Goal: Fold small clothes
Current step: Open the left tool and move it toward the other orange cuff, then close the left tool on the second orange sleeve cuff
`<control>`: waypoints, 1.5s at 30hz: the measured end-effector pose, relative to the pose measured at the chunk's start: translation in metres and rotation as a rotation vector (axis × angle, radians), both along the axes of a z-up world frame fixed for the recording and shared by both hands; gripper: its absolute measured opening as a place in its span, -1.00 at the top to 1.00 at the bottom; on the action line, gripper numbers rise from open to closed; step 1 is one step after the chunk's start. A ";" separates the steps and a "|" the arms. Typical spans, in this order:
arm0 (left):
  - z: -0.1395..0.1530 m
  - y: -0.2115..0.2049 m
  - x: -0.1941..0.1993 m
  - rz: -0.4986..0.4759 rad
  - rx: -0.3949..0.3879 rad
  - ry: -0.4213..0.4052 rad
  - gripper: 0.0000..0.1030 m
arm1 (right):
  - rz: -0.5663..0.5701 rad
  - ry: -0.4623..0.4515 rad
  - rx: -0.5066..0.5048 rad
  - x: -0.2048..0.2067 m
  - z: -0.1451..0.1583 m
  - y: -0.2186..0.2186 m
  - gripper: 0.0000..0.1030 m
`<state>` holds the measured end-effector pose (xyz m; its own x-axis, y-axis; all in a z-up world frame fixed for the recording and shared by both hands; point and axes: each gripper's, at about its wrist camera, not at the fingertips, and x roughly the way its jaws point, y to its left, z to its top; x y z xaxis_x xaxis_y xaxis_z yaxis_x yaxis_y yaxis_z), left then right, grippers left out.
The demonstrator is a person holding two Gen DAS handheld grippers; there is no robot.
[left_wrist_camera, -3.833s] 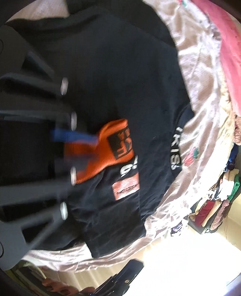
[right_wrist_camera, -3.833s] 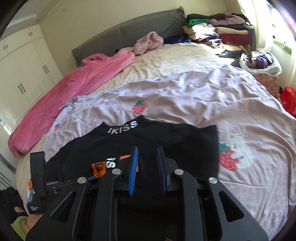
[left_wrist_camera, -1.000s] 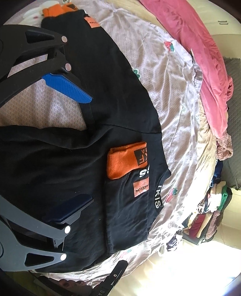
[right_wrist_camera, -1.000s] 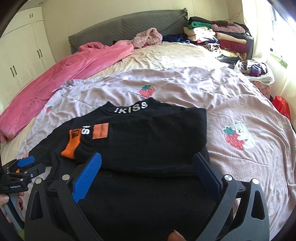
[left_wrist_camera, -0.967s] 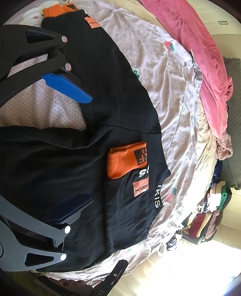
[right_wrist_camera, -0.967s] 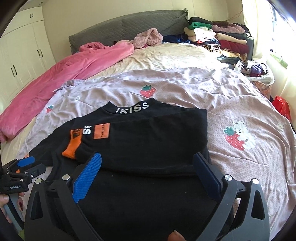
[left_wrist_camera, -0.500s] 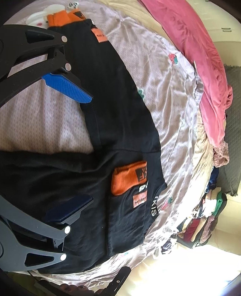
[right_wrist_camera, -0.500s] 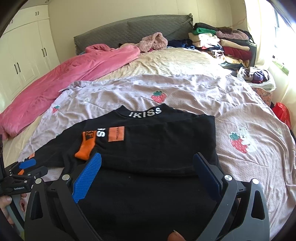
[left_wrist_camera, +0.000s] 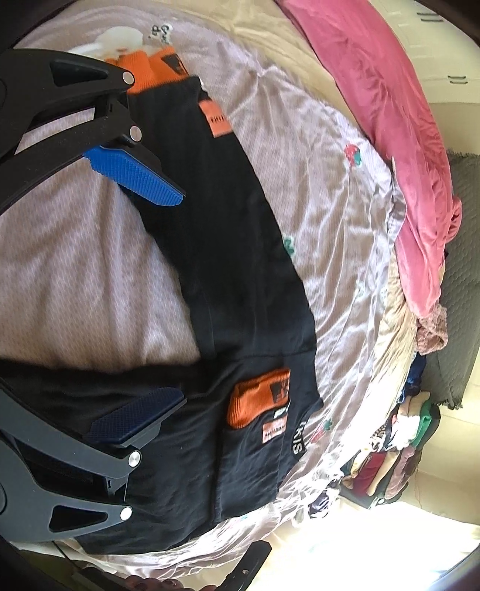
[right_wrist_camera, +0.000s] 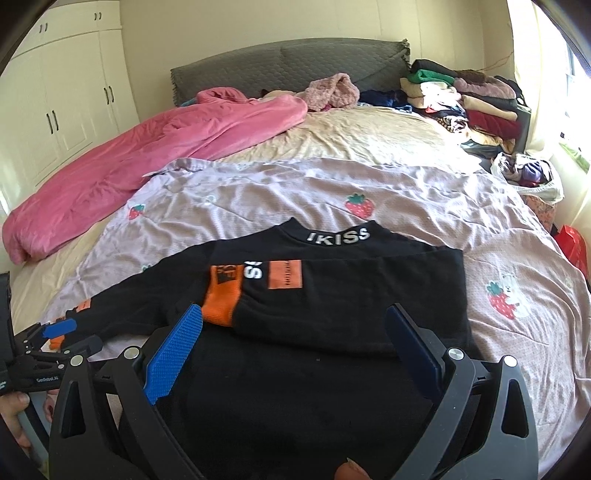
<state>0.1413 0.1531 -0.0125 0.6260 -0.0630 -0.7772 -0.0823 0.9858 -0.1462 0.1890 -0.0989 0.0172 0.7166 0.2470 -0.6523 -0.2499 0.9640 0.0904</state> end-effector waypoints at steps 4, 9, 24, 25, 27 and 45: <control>0.002 0.017 -0.008 0.026 -0.001 -0.006 -0.80 | 0.028 0.001 -0.010 -0.002 0.001 0.019 -0.91; 0.004 0.034 -0.019 0.050 -0.001 -0.018 -0.80 | 0.059 0.001 -0.015 -0.005 0.002 0.040 -0.91; -0.001 0.082 -0.043 0.165 -0.008 -0.026 -0.80 | 0.117 0.010 -0.033 -0.015 -0.003 0.076 -0.91; -0.002 0.085 -0.045 0.172 -0.012 -0.025 -0.80 | 0.118 0.012 -0.034 -0.015 -0.003 0.077 -0.91; -0.003 0.091 -0.048 0.182 -0.013 -0.022 -0.80 | 0.123 0.013 -0.034 -0.016 -0.004 0.080 -0.91; -0.011 0.135 -0.064 0.272 -0.025 -0.016 -0.80 | 0.263 0.026 -0.047 -0.020 -0.013 0.134 -0.91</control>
<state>0.0770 0.2882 -0.0237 0.6349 0.0897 -0.7674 -0.3407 0.9240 -0.1738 0.1687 0.0350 0.0040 0.6147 0.3910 -0.6850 -0.4902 0.8698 0.0565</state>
